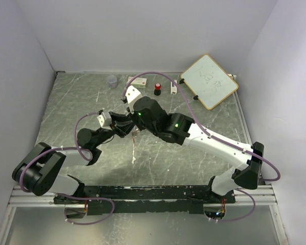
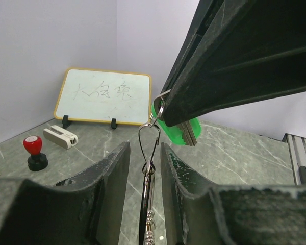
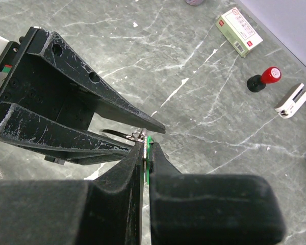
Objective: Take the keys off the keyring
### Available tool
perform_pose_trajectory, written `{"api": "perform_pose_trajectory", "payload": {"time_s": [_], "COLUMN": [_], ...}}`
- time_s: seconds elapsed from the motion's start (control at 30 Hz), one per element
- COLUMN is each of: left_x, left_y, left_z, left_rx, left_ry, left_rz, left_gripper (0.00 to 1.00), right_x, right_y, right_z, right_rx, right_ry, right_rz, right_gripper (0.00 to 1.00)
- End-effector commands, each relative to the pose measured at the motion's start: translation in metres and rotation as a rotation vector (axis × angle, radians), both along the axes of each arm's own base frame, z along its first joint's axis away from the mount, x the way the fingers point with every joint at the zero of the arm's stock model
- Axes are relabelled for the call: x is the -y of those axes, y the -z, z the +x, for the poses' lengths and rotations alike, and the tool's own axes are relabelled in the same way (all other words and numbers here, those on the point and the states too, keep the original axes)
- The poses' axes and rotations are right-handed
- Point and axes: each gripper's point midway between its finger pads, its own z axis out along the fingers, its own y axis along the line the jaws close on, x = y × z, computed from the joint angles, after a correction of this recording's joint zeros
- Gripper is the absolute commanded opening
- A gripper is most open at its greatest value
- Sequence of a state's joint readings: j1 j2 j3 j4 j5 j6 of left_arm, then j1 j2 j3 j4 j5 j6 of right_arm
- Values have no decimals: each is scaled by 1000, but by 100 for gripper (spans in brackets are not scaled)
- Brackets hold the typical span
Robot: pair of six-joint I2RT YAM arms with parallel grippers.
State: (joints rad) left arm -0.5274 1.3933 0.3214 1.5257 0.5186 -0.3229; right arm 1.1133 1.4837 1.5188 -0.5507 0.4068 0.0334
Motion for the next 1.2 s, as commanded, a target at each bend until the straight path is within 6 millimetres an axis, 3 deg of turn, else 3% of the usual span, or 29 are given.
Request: {"api": "perform_pose_trajectory", "payload": {"time_s": [0.0, 0.33, 1.17], "left_x": [-10, -10, -14], "left_y": [-59, -56, -45], "left_z": [-12, -13, -15], "left_rx": [209, 205, 188], "left_ry": [-11, -11, -29], "left_rz": [-134, -126, -111], "left_gripper": [41, 33, 45], "right_x": [-5, -6, -5], "right_y": [-7, -7, -9], "right_z": [-1, 0, 2], "right_rx": [12, 16, 26], "right_ry": [-12, -12, 0], "right_rz": [25, 25, 26], "right_gripper": [0, 0, 0]}}
